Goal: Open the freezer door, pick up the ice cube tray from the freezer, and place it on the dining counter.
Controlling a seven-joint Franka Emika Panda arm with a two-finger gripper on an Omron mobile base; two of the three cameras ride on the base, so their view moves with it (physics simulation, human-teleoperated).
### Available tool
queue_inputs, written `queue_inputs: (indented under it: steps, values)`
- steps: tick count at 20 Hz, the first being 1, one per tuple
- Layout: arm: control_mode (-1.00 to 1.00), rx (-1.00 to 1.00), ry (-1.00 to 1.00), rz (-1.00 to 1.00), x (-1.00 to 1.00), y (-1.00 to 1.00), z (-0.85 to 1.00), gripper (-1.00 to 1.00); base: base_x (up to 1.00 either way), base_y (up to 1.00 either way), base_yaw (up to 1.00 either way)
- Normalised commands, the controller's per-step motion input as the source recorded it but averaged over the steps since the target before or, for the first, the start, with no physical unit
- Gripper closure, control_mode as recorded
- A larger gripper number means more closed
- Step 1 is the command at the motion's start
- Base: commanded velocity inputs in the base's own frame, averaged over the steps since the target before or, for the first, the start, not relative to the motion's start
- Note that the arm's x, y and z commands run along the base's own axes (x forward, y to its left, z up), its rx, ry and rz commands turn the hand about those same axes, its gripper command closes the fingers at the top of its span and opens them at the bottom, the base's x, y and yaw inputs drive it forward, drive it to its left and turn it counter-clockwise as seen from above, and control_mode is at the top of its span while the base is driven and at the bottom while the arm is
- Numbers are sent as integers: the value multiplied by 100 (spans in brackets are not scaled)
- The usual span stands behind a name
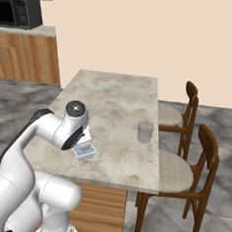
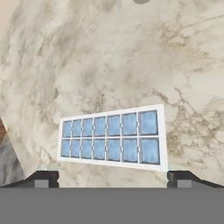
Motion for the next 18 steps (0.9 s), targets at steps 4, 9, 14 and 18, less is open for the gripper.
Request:
queue_inputs:
  steps: [4, 9, 14, 18]
  values:
    - [-100, -13, 4, 2, -29, 39, 62, -100, 0, 0, 0]
    - [-100, -11, 7, 10, -25, 38, 70, -100, 0, 0, 0]
    - [-100, -15, 0, 14, -45, 4, 68, -100, 0, 0, 0]
    - [-100, -15, 0, 19, -38, 1, 66, -100, 0, 0, 0]
